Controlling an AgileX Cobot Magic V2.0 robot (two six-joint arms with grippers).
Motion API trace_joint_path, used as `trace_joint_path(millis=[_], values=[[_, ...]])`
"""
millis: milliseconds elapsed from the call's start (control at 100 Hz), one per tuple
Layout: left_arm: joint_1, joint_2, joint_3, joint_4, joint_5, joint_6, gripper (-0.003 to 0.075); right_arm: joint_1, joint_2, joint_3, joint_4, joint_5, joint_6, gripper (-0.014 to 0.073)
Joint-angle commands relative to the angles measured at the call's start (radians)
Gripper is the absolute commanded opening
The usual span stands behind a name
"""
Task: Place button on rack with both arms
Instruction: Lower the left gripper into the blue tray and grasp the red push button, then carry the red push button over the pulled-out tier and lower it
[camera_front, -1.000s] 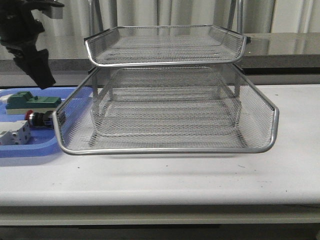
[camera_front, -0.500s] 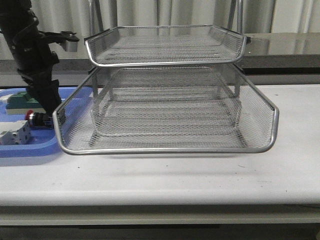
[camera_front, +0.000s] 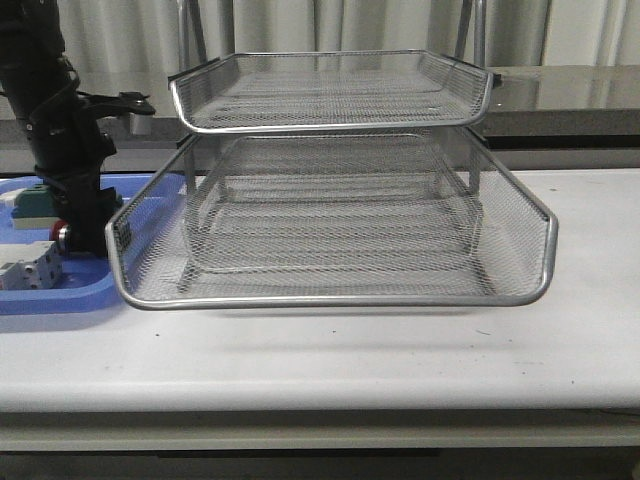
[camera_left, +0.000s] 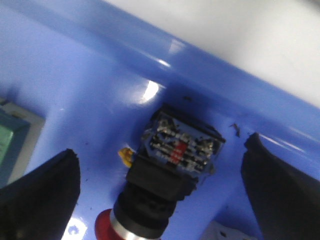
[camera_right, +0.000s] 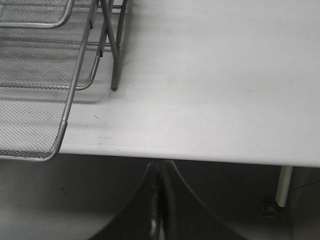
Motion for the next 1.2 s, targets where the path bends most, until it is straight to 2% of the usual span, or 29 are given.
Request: trace_joint_path(millis=[0,290,360,430,620,720,930,1030,1190], values=[[0.012,-0.058,-0.03,-0.016,-0.008,0.001,0.0617,-0.002,0.0,-0.034,-0.014,-0.061,0.0,-0.0071],[0.018,-0.018,-0.03,-0.058,-0.003,0.026,0.0616,-0.002,0.0,-0.034,-0.014,-0.061,0.0,-0.0071],[0.016,-0.018,-0.03,-0.058,-0.003,0.026,0.0585,-0.002,0.0,-0.034,-0.014,-0.061,0.0,-0.0071],[0.017,-0.018,-0.03,-0.058,-0.003,0.026,0.0502,-0.002,0.0,-0.034,-0.014,-0.061,0.0,-0.0071],[0.017,-0.018,-0.037,-0.055,-0.003,0.026,0.0132,-0.002,0.0,-0.034,-0.014,-0.061,0.0,-0.0071],[0.017,-0.018,-0.059,-0.055,0.018,0.022,-0.002,-0.002,0.0,-0.034,-0.014,-0.061,0.0,-0.0071],[0.018,-0.018,-0.176,-0.055,0.149,-0.039,-0.002,-0.002,0.0,-0.034,-0.014,-0.061,0.0,-0.0071],[0.018,-0.031,-0.234,-0.053,0.148,-0.18,-0.002,-0.002,0.0,-0.034,-0.014,-0.061,0.0,-0.0071],[0.016,-0.103,-0.243,-0.053,0.148,-0.194,-0.002,-0.002,0.0,-0.034,-0.014,-0.061,0.0,-0.0071]])
